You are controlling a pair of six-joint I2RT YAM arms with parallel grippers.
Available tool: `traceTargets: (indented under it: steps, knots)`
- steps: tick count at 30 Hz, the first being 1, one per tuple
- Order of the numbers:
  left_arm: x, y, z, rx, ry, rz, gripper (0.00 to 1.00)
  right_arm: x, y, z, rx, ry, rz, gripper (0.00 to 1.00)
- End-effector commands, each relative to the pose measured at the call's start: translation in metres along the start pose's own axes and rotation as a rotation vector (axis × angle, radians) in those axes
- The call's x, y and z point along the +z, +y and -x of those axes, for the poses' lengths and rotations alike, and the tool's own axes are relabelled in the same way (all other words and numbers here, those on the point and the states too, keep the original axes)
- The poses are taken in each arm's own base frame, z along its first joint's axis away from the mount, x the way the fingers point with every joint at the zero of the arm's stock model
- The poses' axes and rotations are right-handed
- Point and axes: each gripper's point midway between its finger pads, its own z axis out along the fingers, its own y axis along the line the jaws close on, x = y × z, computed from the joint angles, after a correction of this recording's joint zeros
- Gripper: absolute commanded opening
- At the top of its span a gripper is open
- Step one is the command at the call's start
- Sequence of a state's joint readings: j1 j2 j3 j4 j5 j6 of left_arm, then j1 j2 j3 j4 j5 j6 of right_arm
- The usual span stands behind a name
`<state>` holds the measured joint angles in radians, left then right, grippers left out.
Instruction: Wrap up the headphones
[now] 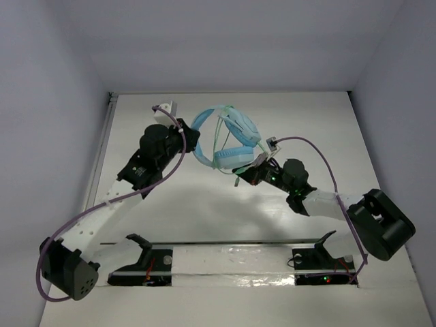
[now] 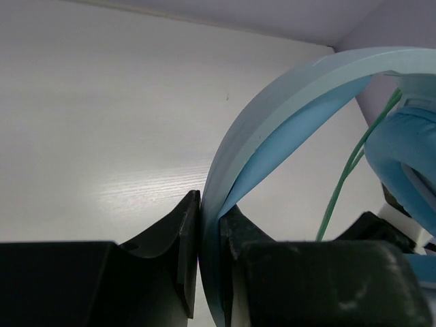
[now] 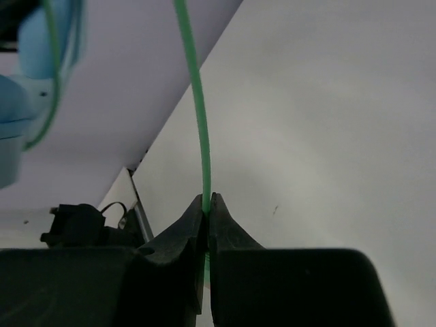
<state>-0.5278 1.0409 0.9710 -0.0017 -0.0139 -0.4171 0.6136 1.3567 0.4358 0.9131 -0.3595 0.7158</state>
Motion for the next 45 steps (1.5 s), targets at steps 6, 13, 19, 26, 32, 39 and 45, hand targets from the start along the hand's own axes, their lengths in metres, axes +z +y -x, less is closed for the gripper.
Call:
traceTargets:
  steps: [6,13,19,26,32,39,45]
  knots:
    - [0.051,0.024,0.010,-0.310,-0.268,0.092,0.00,0.013,-0.006,0.005,0.286,-0.076,-0.010,0.07]
    - [0.091,0.056,-0.026,-0.322,-0.255,0.233,0.00,0.021,-0.037,-0.018,0.397,-0.052,-0.097,0.07]
    - [0.128,0.065,-0.049,-0.320,-0.214,0.266,0.00,0.027,-0.062,-0.040,0.473,-0.036,-0.147,0.13]
    - [0.162,0.078,-0.086,-0.282,-0.122,0.307,0.00,0.022,-0.079,-0.055,0.519,-0.031,-0.201,0.35]
    - [0.186,0.094,-0.110,-0.225,-0.051,0.332,0.00,0.003,-0.082,-0.066,0.502,-0.005,-0.252,0.37]
    - [0.200,0.106,-0.124,-0.177,-0.003,0.351,0.00,-0.021,-0.071,-0.062,0.422,0.008,-0.275,0.37]
    - [0.206,0.115,-0.135,-0.157,0.055,0.342,0.23,-0.032,-0.051,-0.040,0.317,0.014,-0.279,0.33]
